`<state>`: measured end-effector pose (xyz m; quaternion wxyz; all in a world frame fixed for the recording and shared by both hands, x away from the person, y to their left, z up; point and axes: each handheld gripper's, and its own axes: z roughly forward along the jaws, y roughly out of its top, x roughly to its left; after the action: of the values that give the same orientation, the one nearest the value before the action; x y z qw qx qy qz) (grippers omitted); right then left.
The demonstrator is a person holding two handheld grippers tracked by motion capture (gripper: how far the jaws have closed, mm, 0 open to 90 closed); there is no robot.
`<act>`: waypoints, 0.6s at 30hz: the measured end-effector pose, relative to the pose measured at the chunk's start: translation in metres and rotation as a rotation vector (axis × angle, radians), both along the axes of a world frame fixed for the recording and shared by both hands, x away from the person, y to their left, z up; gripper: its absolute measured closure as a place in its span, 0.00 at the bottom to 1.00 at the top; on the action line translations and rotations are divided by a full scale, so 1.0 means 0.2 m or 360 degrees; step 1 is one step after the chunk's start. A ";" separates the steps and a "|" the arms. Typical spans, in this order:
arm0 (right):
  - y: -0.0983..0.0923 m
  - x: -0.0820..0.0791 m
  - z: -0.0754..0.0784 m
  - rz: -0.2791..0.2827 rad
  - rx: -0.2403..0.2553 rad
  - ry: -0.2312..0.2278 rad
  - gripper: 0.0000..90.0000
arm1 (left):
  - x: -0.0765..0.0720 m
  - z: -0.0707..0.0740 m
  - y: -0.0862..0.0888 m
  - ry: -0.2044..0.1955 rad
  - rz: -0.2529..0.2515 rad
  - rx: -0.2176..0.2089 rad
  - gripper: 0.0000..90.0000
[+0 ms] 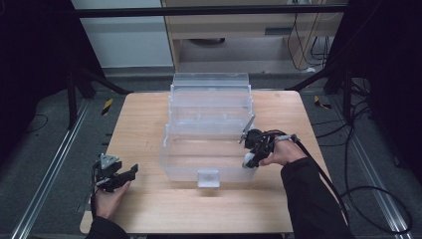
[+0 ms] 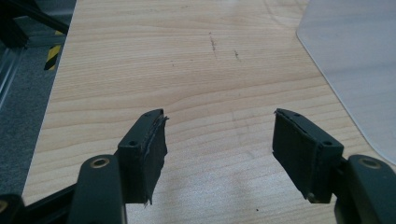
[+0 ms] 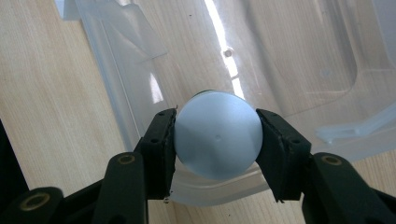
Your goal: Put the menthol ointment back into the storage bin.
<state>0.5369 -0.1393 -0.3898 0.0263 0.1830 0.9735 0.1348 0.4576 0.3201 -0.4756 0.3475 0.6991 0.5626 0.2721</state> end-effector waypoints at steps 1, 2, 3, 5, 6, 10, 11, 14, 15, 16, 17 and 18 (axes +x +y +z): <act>0.00 0.00 -0.01 0.0009 0.0002 0.0000 0.56 | 0.00 0.00 0.00 0.0000 0.0000 0.0000 0.38; 0.00 0.00 -0.01 0.0009 0.0002 0.0000 0.56 | 0.00 0.00 0.00 0.0000 0.0000 0.0000 0.38; 0.00 0.00 -0.01 0.0009 0.0000 -0.0002 0.56 | 0.00 0.00 0.00 0.0001 0.0000 0.0000 0.38; 0.00 0.00 -0.02 0.0014 0.0004 0.0000 0.56 | 0.00 0.00 0.00 0.0001 -0.0001 0.0002 0.38; 0.00 0.00 -0.02 0.0014 0.0004 0.0000 0.56 | 0.00 0.00 0.00 0.0001 -0.0001 0.0002 0.38; 0.01 0.00 -0.03 0.0013 -0.0004 0.0005 0.56 | 0.00 0.00 0.00 0.0001 -0.0001 0.0000 0.38; 0.01 0.00 -0.03 0.0016 -0.0003 0.0004 0.56 | 0.00 0.00 0.00 0.0001 -0.0001 0.0001 0.38; 0.01 0.00 -0.04 0.0021 -0.0010 0.0009 0.56 | 0.00 0.00 0.00 0.0001 -0.0002 0.0000 0.38; 0.01 0.00 -0.04 0.0023 -0.0017 0.0007 0.56 | 0.00 0.00 0.00 0.0000 -0.0001 0.0003 0.38; 0.01 0.00 -0.04 0.0023 -0.0017 0.0007 0.56 | 0.00 0.00 0.00 0.0000 -0.0001 0.0003 0.38; 0.01 0.00 -0.04 0.0024 -0.0019 0.0008 0.56 | 0.00 0.00 0.00 0.0000 -0.0001 0.0001 0.38; 0.01 0.00 -0.04 0.0028 -0.0019 0.0008 0.56 | 0.00 0.00 0.00 0.0000 -0.0001 0.0001 0.38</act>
<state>0.5379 -0.1363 -0.3985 0.0237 0.1745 0.9759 0.1286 0.4577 0.3201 -0.4756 0.3474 0.6994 0.5623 0.2721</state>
